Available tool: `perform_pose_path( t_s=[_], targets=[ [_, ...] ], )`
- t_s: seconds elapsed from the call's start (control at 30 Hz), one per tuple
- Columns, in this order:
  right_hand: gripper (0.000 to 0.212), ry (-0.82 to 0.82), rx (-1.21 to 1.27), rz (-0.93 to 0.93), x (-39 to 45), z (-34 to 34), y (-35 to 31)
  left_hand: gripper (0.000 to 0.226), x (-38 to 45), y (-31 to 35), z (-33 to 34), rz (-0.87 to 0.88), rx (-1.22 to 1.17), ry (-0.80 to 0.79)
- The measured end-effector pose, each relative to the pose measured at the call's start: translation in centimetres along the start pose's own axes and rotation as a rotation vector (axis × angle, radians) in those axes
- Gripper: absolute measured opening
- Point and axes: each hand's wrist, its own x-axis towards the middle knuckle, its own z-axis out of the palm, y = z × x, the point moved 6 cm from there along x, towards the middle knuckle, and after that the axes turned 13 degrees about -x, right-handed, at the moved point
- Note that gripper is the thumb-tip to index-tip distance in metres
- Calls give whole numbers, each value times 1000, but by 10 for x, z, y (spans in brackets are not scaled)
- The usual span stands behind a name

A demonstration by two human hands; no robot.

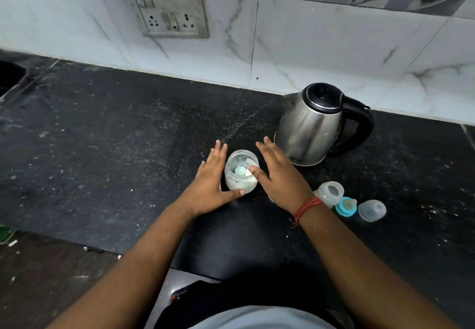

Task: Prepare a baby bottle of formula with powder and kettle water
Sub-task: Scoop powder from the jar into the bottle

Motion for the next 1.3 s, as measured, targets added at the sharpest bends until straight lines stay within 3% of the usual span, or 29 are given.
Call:
perform_pose_path(
  t_s=[0.23,0.43,0.53,0.6,0.67,0.8,0.93,1.17,1.3],
  targets=[
    [61,-124,100,47,-1,22,-1,123,10,-9,16,-29,-244,-44],
    [62,-119,183,66,-5,20,-4,91,14,0,17,102,-241,112],
    [58,-2,145,70,-10,5,0,89,12,8,17,174,-154,165],
    [43,165,105,37,-15,-12,-1,89,12,15,18,234,-104,195],
    [35,206,35,-14,-21,-20,-3,89,12,24,18,280,-57,228],
    [46,-58,-186,-27,-26,-11,-2,91,12,41,24,360,45,260],
    [52,-239,-241,-23,-25,-7,1,83,13,59,34,428,117,256],
    [41,-325,-223,15,-27,-17,10,69,13,90,49,575,228,301],
    [39,-344,-144,15,-31,-21,18,72,14,92,53,560,225,329]
  ],
)
